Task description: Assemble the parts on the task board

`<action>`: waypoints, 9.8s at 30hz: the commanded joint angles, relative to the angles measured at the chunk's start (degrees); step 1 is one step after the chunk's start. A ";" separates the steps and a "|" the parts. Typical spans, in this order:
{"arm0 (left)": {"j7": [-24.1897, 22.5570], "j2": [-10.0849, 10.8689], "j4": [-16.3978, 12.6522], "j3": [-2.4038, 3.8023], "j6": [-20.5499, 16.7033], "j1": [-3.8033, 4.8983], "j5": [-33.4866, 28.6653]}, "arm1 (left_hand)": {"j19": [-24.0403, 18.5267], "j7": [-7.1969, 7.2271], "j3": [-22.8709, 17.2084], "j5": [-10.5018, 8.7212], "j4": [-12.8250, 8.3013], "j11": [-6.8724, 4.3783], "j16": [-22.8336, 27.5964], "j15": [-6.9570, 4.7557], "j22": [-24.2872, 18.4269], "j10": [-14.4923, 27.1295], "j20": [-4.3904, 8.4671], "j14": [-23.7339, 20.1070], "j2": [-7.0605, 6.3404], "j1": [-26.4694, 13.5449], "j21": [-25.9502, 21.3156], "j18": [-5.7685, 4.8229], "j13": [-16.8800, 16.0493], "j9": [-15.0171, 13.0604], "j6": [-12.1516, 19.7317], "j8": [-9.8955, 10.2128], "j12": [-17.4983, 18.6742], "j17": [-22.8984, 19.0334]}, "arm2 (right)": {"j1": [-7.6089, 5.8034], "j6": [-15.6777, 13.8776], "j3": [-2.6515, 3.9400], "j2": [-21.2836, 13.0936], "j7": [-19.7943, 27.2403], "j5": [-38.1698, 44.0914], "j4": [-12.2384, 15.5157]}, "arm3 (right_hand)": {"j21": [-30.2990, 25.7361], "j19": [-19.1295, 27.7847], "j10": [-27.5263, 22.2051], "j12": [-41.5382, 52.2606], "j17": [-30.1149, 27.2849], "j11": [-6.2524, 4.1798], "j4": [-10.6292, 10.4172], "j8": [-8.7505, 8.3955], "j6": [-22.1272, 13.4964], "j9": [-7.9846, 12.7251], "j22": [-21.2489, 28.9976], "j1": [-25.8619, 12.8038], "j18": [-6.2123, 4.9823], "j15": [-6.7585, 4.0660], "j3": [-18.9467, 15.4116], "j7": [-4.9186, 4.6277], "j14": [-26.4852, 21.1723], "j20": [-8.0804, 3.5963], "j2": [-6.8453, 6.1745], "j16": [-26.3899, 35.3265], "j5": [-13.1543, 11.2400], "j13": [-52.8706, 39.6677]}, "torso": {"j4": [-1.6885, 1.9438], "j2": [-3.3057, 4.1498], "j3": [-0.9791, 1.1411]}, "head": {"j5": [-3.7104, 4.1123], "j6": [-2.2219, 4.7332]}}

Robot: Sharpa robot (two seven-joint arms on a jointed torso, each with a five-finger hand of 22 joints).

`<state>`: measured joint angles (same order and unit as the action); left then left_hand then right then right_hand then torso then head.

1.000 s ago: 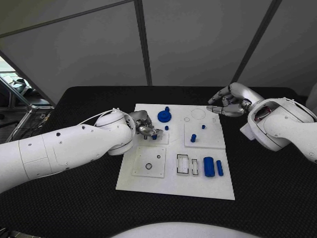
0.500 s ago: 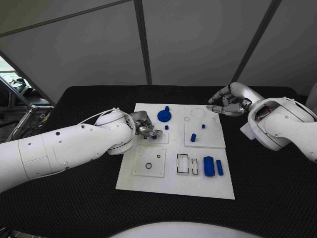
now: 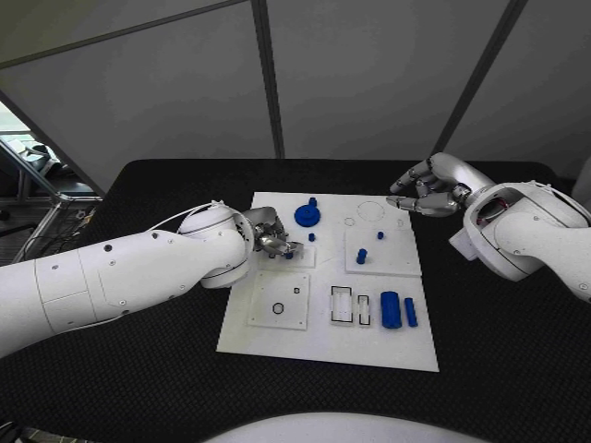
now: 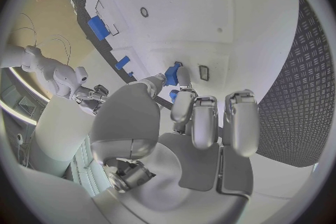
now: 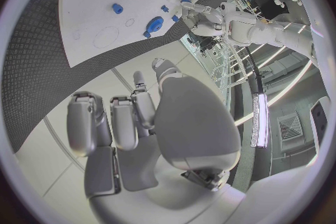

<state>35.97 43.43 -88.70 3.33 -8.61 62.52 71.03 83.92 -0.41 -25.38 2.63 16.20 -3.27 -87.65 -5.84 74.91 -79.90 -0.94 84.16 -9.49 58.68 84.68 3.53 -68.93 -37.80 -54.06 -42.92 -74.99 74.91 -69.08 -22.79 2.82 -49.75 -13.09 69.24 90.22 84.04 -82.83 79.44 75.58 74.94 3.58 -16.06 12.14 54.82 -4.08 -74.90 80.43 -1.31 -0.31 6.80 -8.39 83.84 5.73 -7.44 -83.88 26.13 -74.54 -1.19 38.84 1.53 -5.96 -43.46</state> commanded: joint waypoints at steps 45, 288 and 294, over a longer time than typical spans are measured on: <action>0.11 0.11 0.17 0.73 0.65 0.05 -0.31 | 1.06 0.12 -1.58 0.18 -1.05 -0.13 -0.14 -0.43 8.10 -0.11 0.63 4.89 -2.76 4.30 0.04 -1.57 0.10 -0.27 0.09 -0.67 -0.18 11.76 | -0.09 0.15 0.04 0.30 0.69 0.21 -0.41 | -0.32 0.42 -0.31 -0.21 4.63 -0.26 -0.21 -0.16 0.16 0.07 -6.37 -0.52 -1.13 -0.45 0.11 0.12 3.83 -0.03 0.28 0.32 1.02 0.04 | -0.01 -0.01 0.05 | -0.12 0.21; -1.22 0.99 3.47 0.91 17.16 3.24 -0.66 | -0.73 -1.13 -11.79 3.58 -10.26 0.97 -0.08 0.69 7.04 2.15 -0.61 4.89 1.70 3.77 -4.25 -0.69 10.30 7.52 0.67 2.00 6.75 11.67 | -0.09 0.92 0.04 1.44 1.07 0.21 -2.60 | -0.45 0.46 -0.40 -0.31 4.40 -0.29 -0.13 -0.15 0.15 0.06 -6.28 -0.49 -1.16 -0.49 0.27 0.13 3.81 -0.08 0.49 0.52 2.05 0.17 | -0.04 -0.01 0.03 | -1.28 -0.93; -0.92 0.53 4.11 0.91 17.38 3.24 -0.86 | -0.64 -1.04 -9.73 3.60 -9.62 0.89 -0.09 0.63 7.16 2.21 -0.50 4.89 1.52 3.45 -4.22 -0.71 10.19 7.53 0.36 2.05 6.64 11.68 | -0.09 0.94 0.04 1.43 1.09 0.21 -2.57 | -0.45 0.46 -0.40 -0.31 4.40 -0.29 -0.13 -0.15 0.15 0.06 -6.28 -0.49 -1.16 -0.49 0.27 0.13 3.81 -0.08 0.49 0.52 2.05 0.17 | -0.11 0.05 0.04 | -1.15 -0.94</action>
<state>34.56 44.08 -84.65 4.31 7.85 65.83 71.01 83.22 -1.51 -35.30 6.47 6.55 -2.24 -87.65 -4.93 74.91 -77.86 -1.65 84.05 -8.07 62.77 80.25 3.56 -58.67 -30.33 -53.37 -41.15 -68.01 74.91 -69.06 -22.02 2.81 -48.32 -12.58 69.25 87.53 83.84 -82.83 79.23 75.58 74.93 3.37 -16.05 12.14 54.82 -4.08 -74.90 80.21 -1.31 -0.50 6.81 -8.39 84.03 5.73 -7.22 -83.69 27.92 -74.47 -1.22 38.85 1.58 -7.17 -44.38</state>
